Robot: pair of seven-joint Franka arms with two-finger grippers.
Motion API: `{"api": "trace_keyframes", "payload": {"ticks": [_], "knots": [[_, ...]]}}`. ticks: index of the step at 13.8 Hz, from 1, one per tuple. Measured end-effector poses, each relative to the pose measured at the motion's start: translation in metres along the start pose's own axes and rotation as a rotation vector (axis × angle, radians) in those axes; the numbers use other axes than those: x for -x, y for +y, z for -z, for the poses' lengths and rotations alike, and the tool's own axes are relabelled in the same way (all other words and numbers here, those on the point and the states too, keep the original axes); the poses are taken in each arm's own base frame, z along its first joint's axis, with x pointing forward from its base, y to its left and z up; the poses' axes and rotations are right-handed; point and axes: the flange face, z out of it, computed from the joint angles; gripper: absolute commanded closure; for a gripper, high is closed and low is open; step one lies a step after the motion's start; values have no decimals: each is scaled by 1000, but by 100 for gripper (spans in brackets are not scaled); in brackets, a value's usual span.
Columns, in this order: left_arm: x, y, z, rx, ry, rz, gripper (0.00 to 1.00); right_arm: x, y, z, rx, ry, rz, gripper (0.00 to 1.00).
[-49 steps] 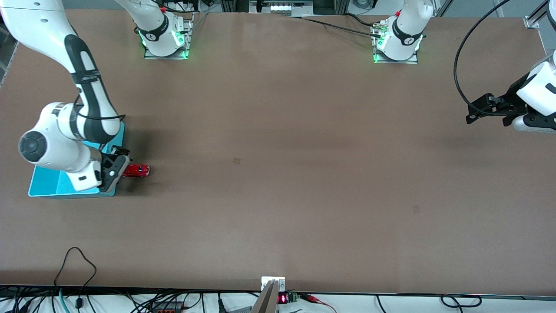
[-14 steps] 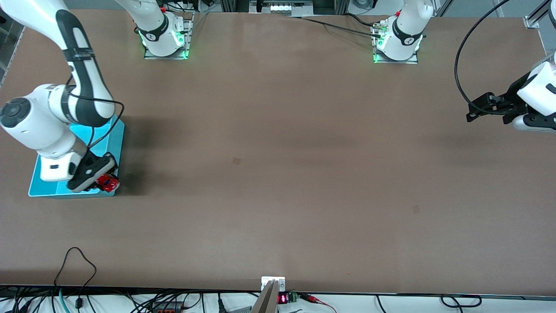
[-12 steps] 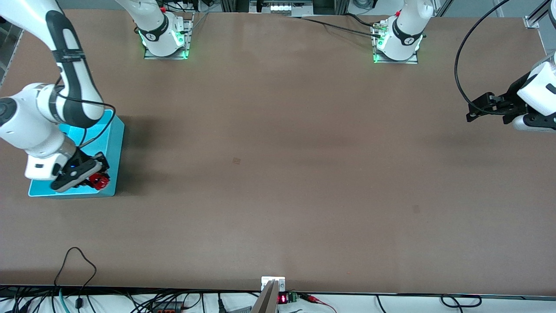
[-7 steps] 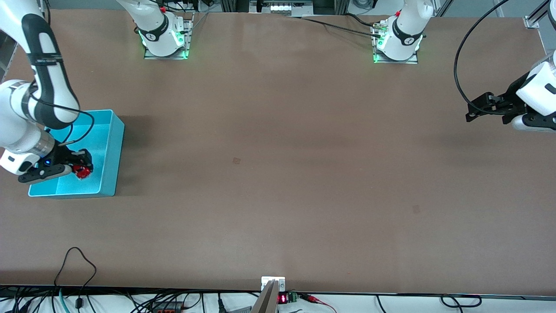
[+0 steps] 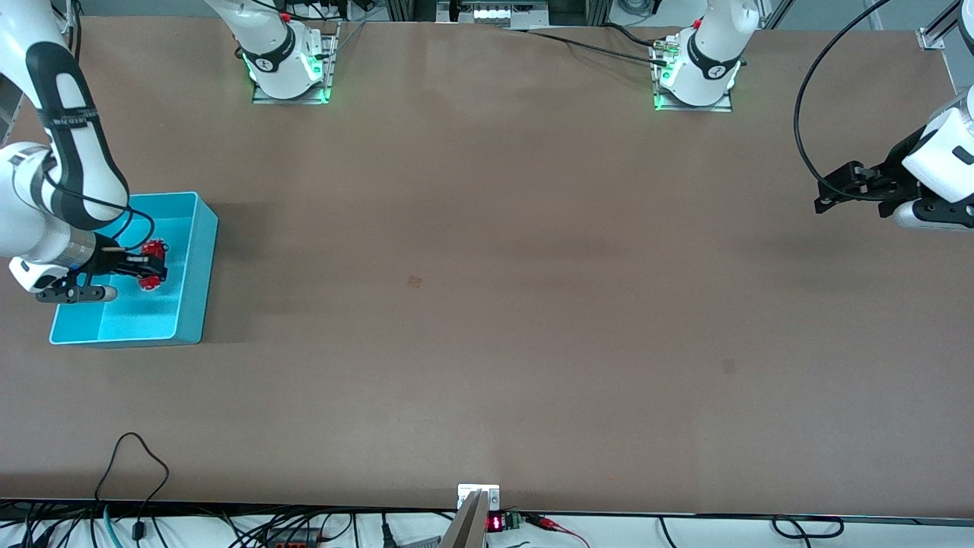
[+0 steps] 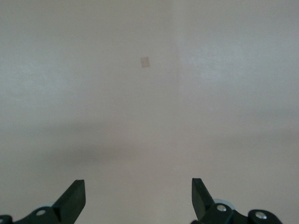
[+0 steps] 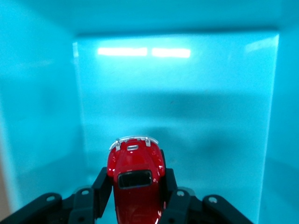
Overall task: Wind red beetle toy and store in blue box
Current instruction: 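Lift the red car with the right gripper and lower it into the box, then open the right gripper and raise it out of the box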
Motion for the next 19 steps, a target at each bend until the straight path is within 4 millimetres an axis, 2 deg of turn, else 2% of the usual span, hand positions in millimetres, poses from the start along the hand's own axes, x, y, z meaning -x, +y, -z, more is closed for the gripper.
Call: {"api": "trace_keyframes", "payload": {"ticks": [3, 4, 5, 7, 9, 11, 12, 16, 19], "knots": [[0, 1, 0, 0, 0, -2, 0, 0, 5, -31, 24, -5, 15, 66], [0, 2, 0, 0, 0, -4, 0, 1, 5, -40, 23, -10, 13, 39], [0, 3, 0, 0, 0, -6, 0, 2, 7, -47, 23, -13, 8, 0], [0, 4, 0, 0, 0, -7, 0, 2, 9, -51, 25, -11, 6, 0], [0, 3, 0, 0, 0, -6, 0, -3, 10, -42, 35, 15, 7, 0], [0, 3, 0, 0, 0, -6, 0, -11, 4, -14, 31, 32, 9, 0], [0, 3, 0, 0, 0, -6, 0, -19, -5, 8, 23, 38, 9, 0], [0, 3, 0, 0, 0, -6, 0, -47, -56, 121, 8, 76, 53, 0], [0, 3, 0, 0, 0, -6, 0, -57, -76, 178, 7, 79, 87, 0]]}}
